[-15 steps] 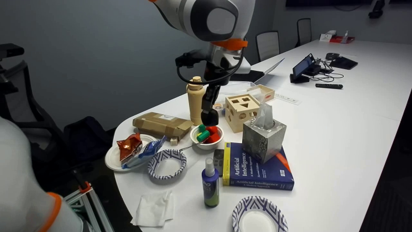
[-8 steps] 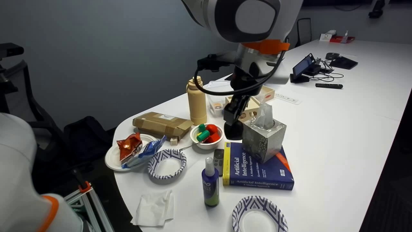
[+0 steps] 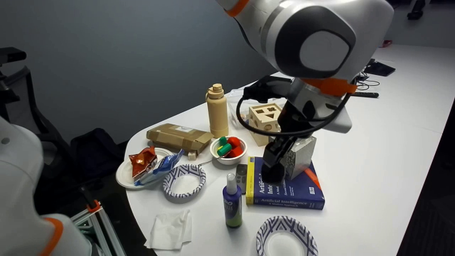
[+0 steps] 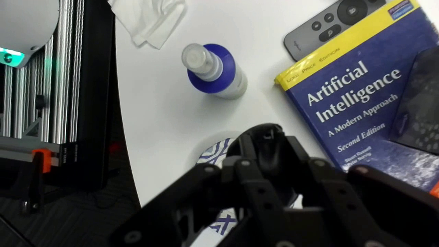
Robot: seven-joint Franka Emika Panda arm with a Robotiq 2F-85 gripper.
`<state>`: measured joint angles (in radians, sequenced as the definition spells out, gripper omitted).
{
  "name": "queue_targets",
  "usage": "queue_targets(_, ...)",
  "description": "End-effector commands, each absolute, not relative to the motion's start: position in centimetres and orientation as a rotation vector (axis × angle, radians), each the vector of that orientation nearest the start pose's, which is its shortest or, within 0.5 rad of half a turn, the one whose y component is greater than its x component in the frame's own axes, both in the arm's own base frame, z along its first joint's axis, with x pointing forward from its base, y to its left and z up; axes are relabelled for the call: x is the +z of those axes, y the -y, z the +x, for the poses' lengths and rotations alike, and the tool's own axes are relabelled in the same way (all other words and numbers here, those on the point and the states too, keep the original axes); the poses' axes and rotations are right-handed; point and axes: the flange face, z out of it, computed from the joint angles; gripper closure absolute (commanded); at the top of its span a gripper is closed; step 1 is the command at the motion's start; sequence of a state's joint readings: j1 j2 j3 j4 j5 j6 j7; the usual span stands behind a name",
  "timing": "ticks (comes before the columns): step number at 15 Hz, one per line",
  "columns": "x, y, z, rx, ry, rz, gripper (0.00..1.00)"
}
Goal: Remove the black object from the white bowl and place it on the paper plate
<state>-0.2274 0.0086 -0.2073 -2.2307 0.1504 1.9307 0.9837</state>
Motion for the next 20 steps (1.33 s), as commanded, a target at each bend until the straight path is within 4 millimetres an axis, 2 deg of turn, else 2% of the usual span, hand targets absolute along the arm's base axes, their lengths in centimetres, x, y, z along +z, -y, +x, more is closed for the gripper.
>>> queue_targets(1,31.7,22.0,46.6,0.587,-2.174,-2.182,0.93)
queue_targets(4,29.1,23.4,47.0,0.663,-2.229,-2.146,0.93)
queue_targets(8,26.3,24.5,46.6,0.742,-2.272,-2.093,0.93)
queue_targets(14,23.2,24.9,44.8,0.852,-2.296,-2.023,0.93)
queue_targets(17,22.1,24.8,44.6,0.868,-2.326,-1.995,0.93)
queue_targets(18,22.0,24.7,44.5,0.861,-2.334,-1.986,0.48)
queue_targets(19,22.0,24.5,44.6,0.854,-2.342,-1.982,0.47)
queue_targets(20,22.2,24.3,44.6,0.847,-2.35,-1.982,0.41)
